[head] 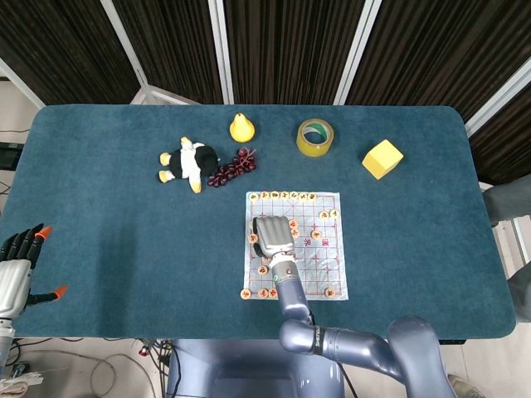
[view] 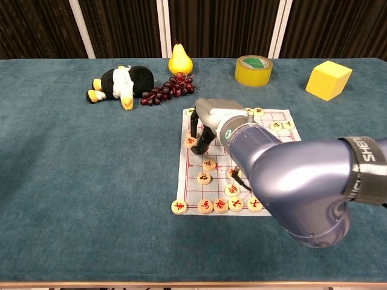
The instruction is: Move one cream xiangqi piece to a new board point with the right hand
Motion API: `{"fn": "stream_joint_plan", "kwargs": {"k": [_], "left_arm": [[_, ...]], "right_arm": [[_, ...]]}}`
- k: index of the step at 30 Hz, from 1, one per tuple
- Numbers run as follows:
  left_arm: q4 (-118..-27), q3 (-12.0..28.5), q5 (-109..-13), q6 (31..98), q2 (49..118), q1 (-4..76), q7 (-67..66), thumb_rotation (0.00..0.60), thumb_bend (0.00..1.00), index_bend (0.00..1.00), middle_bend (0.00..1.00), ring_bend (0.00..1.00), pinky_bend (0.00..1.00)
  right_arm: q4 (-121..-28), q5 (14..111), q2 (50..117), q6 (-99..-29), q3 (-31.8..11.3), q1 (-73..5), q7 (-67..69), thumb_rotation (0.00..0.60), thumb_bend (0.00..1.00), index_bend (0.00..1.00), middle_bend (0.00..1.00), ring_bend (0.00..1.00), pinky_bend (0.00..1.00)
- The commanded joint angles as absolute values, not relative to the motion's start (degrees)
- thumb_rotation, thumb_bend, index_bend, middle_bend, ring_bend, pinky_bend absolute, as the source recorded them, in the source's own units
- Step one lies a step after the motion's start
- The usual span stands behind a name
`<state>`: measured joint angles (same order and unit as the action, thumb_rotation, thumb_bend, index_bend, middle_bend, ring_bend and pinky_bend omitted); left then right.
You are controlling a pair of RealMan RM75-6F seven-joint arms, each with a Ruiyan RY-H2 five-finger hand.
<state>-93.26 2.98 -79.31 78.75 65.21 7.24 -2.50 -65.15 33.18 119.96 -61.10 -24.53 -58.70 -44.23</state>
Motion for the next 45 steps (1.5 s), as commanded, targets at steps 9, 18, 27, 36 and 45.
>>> {"fn": "stream_joint_plan", "kwargs": {"k": [9,18,27,36,45], "left_arm": [[-93.2,3.0,-79.3,78.8,65.2,7.2,-2.3,0.6,0.0,0.0,0.0,0.0,0.03],[-93.2,3.0,-79.3,78.7,65.1,7.3,-2.0,0.6,0.0,0.0,0.0,0.0,0.03],[-93.3,3.1,-79.4,78.8,65.1,7.2,-1.4,0.6,0.0,0.0,0.0,0.0,0.03],[-93.4,3.1,-79.3,78.9,65.1,7.3,-1.3,0.6,0.0,0.0,0.0,0.0,0.03],[-93.5,3.1,-79.2,78.7,65.0,7.3,-1.4,0.6,0.0,0.0,0.0,0.0,0.03]], "right_arm": [[-62.2,35.0,121.4,-60.1,-25.2,-59.4,-42.5,0.6,0.43,0.52,1.0,1.0,0.84],[-60.9,35.6,122.1,-59.7,-25.3,-59.5,-42.0,0.6,0.43,0.52,1.0,1.0,0.84],[-59.1,36.7,123.0,-59.3,-25.9,-60.0,-41.4,0.6,0.44,0.51,1.0,1.0,0.84],[-58.3,36.9,123.0,-59.1,-26.2,-59.7,-41.6,0.6,0.44,0.52,1.0,1.0,0.84],[-58.2,37.0,123.3,-59.2,-26.0,-59.2,-41.9,0.6,0.43,0.5,1.0,1.0,0.84]]}}
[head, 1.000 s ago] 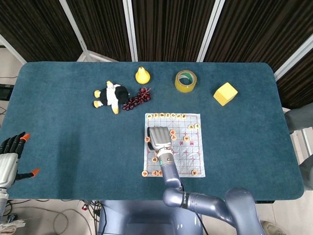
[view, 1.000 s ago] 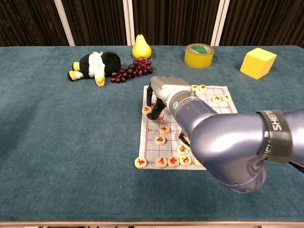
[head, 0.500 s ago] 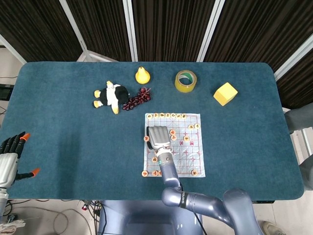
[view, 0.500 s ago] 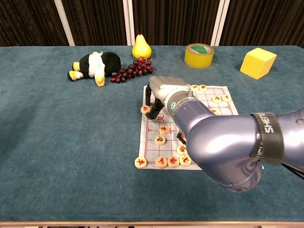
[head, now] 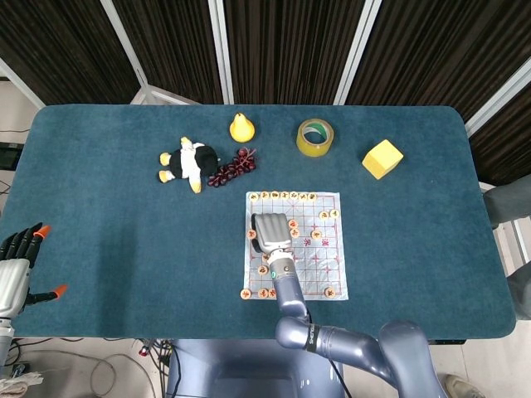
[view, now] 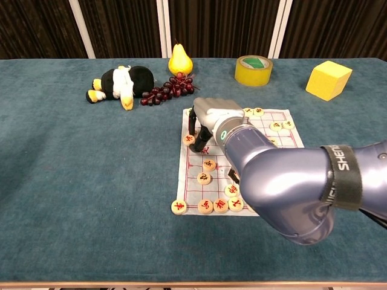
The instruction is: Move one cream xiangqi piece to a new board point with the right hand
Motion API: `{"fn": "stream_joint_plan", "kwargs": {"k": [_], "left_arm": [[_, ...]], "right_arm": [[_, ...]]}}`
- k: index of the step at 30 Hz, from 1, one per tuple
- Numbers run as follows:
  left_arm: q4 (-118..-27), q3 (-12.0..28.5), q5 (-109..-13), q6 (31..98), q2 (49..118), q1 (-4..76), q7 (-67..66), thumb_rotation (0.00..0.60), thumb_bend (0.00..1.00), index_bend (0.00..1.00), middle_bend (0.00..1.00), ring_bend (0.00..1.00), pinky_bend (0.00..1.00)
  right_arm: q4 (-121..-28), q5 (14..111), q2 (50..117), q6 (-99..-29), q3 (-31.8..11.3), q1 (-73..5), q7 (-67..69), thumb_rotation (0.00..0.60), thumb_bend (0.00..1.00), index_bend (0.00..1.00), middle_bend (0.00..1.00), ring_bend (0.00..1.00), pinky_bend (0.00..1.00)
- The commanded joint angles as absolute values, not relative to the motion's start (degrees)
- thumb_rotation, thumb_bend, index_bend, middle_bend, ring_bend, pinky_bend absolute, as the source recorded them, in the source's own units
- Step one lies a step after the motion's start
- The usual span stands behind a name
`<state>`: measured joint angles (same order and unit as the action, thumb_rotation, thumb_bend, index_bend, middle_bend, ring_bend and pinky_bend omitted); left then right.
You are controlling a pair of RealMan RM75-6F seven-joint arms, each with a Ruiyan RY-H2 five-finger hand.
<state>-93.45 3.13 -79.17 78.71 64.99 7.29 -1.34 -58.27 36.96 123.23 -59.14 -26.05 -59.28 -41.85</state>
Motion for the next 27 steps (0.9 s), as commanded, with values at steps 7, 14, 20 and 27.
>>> {"fn": "stream_joint_plan", "kwargs": {"k": [7,14,20,27], "left_arm": [[-93.5,3.1,-79.1,78.7,65.0,7.3,-1.3,0.6,0.0,0.0,0.0,0.0,0.03],[-93.6,3.1,-79.2,78.7,64.9,7.3,-1.2,0.6,0.0,0.0,0.0,0.0,0.03],[-93.6,3.1,-79.4,78.8,64.9,7.3,-1.1,0.6,0.0,0.0,0.0,0.0,0.03],[-93.6,2.9,-79.8,79.0,64.9,7.3,-1.1,0.6,0.0,0.0,0.0,0.0,0.03]], "right_arm": [[-58.0,37.1,123.5,-59.2,-26.1,-59.1,-42.0,0.6,0.44,0.43,1.0,1.0,0.84],[-58.3,37.8,123.4,-59.8,-26.4,-58.9,-42.0,0.6,0.43,0.4,1.0,1.0,0.84],[-61.3,38.7,122.1,-61.5,-26.1,-58.2,-42.8,0.6,0.44,0.38,1.0,1.0,0.84],[-75.6,43.0,116.0,-67.9,-23.3,-54.0,-44.0,0.6,0.43,0.38,1.0,1.0,0.84]]}}
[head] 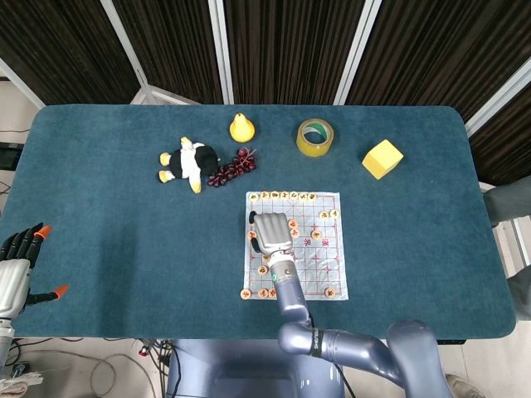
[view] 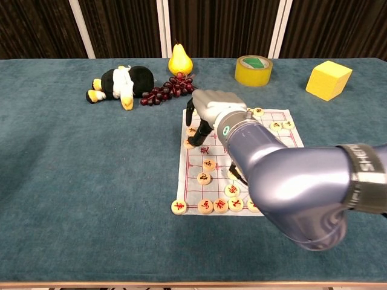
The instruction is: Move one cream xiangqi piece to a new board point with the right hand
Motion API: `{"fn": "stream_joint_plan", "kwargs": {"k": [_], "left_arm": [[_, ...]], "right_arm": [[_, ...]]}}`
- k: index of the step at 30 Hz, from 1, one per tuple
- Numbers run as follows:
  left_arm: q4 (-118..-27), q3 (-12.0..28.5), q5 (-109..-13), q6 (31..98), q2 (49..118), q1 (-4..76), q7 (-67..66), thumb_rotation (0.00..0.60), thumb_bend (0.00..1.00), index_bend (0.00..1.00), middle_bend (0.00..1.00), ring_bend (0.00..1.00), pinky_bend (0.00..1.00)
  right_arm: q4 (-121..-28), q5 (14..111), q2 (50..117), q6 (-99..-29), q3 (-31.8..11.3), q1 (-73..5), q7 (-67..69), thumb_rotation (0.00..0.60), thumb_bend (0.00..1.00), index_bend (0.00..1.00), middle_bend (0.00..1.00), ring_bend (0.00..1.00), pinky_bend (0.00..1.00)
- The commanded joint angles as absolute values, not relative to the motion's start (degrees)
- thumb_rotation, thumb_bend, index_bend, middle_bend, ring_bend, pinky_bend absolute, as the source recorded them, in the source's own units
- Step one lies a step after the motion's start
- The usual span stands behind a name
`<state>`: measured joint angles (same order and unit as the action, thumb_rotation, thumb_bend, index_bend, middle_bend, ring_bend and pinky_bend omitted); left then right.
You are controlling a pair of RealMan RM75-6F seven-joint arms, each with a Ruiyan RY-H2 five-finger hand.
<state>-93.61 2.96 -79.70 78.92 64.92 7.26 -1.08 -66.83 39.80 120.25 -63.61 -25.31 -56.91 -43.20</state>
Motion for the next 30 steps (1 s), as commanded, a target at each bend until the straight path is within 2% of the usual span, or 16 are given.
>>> {"fn": "stream_joint_plan", "kwargs": {"k": [1,8,10,12,15,16,18,19,20,21,23,24,27,30], "left_arm": [[-93.6,2.9,-79.8,79.0,64.9,7.2,-1.1,0.6,0.0,0.0,0.0,0.0,0.03],[-93.8,2.8,-79.7,79.0,64.9,7.2,-1.5,0.6,0.0,0.0,0.0,0.0,0.03],[-93.9,2.8,-79.7,79.0,64.9,7.2,-1.6,0.6,0.0,0.0,0.0,0.0,0.03],[-93.8,2.8,-79.8,79.0,64.9,7.2,-1.9,0.6,0.0,0.0,0.0,0.0,0.03],[-93.9,2.8,-79.9,79.2,64.9,7.2,-2.1,0.6,0.0,0.0,0.0,0.0,0.03],[-93.9,2.7,-79.9,79.2,64.9,7.2,-2.2,0.6,0.0,0.0,0.0,0.0,0.03],[-93.9,2.7,-80.1,79.3,64.9,7.2,-2.4,0.6,0.0,0.0,0.0,0.0,0.03],[-93.9,2.6,-80.2,79.3,64.8,7.1,-2.6,0.6,0.0,0.0,0.0,0.0,0.03],[-93.8,2.6,-80.3,79.4,64.8,7.1,-2.7,0.6,0.0,0.0,0.0,0.0,0.03],[-93.8,2.5,-80.4,79.4,64.8,7.1,-2.9,0.6,0.0,0.0,0.0,0.0,0.03],[-93.9,2.4,-80.6,79.6,64.8,7.1,-3.2,0.6,0.0,0.0,0.0,0.0,0.03],[-93.9,2.4,-80.7,79.7,64.7,7.1,-3.3,0.6,0.0,0.0,0.0,0.0,0.03],[-93.9,2.2,-81.5,80.2,64.6,7.0,-3.6,0.6,0.0,0.0,0.0,0.0,0.01],[-93.9,2.0,-82.3,80.8,64.5,6.8,-3.7,0.6,0.0,0.0,0.0,0.0,0.01]], "right_arm": [[-77.5,43.5,115.0,-68.6,-22.8,-53.4,-44.2,0.6,0.43,0.38,1.0,1.0,0.84],[-93.5,49.5,105.3,-75.4,-18.3,-47.6,-45.5,0.6,0.44,0.35,1.0,1.0,0.83],[-97.1,50.7,102.5,-76.7,-17.0,-46.0,-45.7,0.6,0.44,0.32,0.98,0.98,0.79],[-101.6,52.3,98.7,-78.6,-15.2,-43.9,-46.0,0.6,0.44,0.27,0.9,0.91,0.75],[-107.1,54.5,93.5,-80.4,-12.7,-41.1,-46.1,0.6,0.43,0.18,0.72,0.74,0.76],[-108.3,55.2,92.3,-80.9,-12.1,-40.4,-46.1,0.6,0.44,0.16,0.67,0.69,0.72],[-111.1,57.1,89.2,-81.9,-10.2,-38.8,-45.8,0.6,0.43,0.07,0.53,0.52,0.54],[-112.5,58.4,87.3,-82.6,-9.1,-37.7,-45.6,0.6,0.42,0.04,0.47,0.44,0.49],[-113.8,59.8,85.4,-83.4,-7.8,-36.5,-45.3,0.6,0.41,0.02,0.42,0.39,0.5],[-115.2,61.5,83.5,-84.2,-6.4,-35.3,-44.9,0.6,0.39,0.0,0.35,0.31,0.45],[-117.2,65.3,79.7,-85.8,-3.3,-32.7,-43.4,0.6,0.34,0.0,0.23,0.18,0.26],[-117.6,66.7,78.5,-86.3,-2.2,-31.9,-42.9,0.6,0.31,0.0,0.15,0.1,0.11],[-118.0,73.0,73.0,-89.1,2.7,-27.7,-40.4,0.6,0.3,0.0,0.05,0.02,0.04],[-116.7,78.9,68.3,-92.5,6.9,-23.2,-35.8,0.6,0.3,0.0,0.0,0.0,0.01]]}}
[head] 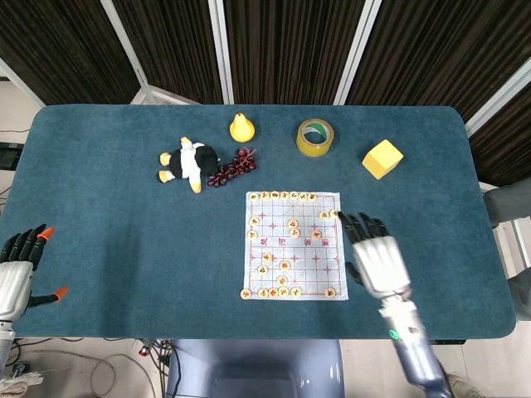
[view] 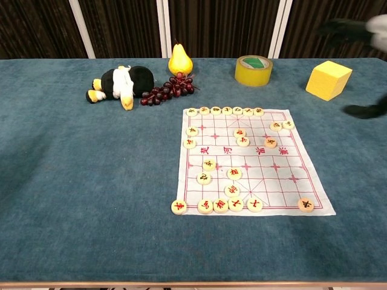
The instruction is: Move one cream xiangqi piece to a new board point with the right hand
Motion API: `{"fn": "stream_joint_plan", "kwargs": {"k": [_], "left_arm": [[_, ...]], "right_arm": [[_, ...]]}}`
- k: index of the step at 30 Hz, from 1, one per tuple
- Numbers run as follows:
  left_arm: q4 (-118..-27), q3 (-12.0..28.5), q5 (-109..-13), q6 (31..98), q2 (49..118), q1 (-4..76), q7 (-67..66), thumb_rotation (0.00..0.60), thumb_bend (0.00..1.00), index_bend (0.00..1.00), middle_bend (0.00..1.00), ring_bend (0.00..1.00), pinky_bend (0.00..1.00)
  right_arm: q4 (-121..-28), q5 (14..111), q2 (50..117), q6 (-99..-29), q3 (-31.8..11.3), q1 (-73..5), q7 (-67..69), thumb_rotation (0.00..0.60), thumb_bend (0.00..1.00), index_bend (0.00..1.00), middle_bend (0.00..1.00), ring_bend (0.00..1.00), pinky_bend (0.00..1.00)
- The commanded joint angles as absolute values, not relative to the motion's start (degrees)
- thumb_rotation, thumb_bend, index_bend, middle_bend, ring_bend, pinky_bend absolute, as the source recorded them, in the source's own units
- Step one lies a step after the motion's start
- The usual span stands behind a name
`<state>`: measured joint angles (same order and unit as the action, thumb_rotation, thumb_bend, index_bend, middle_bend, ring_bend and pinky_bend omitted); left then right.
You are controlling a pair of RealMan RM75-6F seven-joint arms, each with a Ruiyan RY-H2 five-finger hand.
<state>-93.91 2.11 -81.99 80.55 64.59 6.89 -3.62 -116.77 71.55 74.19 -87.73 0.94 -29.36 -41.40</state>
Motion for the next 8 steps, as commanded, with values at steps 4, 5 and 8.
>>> {"fn": "stream_joint_plan", "kwargs": {"k": [4,5,8], "left_arm": [[-93.9,1.7,-83.1,81.2,64.3,6.7,-4.1,0.6,0.0,0.0,0.0,0.0,0.0],[-93.8,1.7,-83.5,81.4,64.2,6.7,-4.3,0.6,0.0,0.0,0.0,0.0,0.0],[-93.8,1.5,-84.2,81.8,64.1,6.7,-4.5,0.6,0.0,0.0,0.0,0.0,0.0]], "right_arm": [[-111.0,85.3,64.5,-96.9,10.8,-17.8,-29.0,0.6,0.29,0.0,0.0,0.0,0.0],[-108.7,86.6,64.0,-98.2,11.6,-16.3,-27.3,0.6,0.29,0.0,0.0,0.0,0.0],[-102.4,89.0,63.5,-100.9,12.7,-13.0,-22.4,0.6,0.3,0.0,0.0,0.0,0.0]]}}
